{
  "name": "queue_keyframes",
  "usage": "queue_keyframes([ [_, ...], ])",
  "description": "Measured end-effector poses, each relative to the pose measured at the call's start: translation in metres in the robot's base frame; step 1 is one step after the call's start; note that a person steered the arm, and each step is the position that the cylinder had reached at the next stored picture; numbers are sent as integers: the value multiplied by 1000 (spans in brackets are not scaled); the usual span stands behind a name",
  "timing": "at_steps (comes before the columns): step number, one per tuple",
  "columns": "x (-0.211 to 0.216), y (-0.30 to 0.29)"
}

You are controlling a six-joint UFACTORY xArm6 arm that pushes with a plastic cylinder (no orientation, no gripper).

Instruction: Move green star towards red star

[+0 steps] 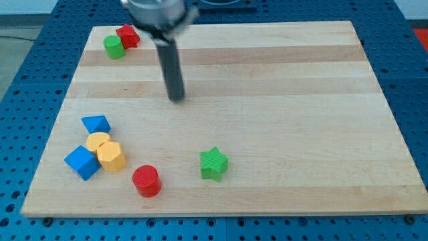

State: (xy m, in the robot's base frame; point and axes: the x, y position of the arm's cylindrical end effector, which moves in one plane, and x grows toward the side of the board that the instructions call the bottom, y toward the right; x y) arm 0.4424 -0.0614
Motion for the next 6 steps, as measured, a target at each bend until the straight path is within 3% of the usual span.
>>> queue_keyframes([
  [1, 52, 111],
  [2, 111, 138],
  [3, 115, 81],
  [4, 155, 90],
  [5, 151, 33],
  [6, 107, 9],
])
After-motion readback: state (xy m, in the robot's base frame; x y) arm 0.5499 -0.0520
